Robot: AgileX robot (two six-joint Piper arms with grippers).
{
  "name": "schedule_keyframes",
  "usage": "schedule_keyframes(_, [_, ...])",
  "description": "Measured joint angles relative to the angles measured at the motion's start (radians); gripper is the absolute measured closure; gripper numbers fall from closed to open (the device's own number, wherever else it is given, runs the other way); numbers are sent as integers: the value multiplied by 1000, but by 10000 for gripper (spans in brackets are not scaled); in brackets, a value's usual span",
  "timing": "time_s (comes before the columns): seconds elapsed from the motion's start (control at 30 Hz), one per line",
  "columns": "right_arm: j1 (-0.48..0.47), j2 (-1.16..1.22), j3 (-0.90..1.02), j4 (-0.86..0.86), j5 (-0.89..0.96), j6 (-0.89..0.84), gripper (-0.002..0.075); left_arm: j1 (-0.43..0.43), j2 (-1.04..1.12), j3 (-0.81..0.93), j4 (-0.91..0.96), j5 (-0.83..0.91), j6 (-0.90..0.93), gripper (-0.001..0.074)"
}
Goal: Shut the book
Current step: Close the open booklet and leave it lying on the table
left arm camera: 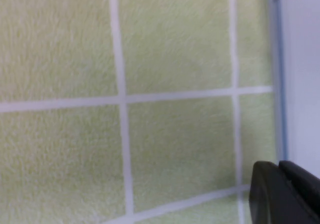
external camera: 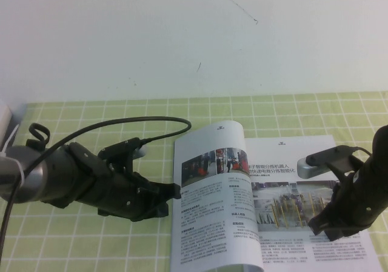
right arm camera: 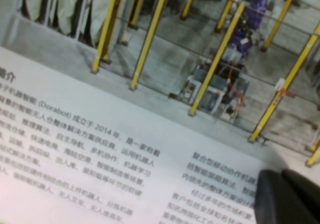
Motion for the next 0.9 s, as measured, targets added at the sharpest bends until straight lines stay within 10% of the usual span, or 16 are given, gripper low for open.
schedule_keyframes(0.9, [0, 0, 0, 0, 1, -6, 729, -183, 70, -308, -79, 75, 112, 738])
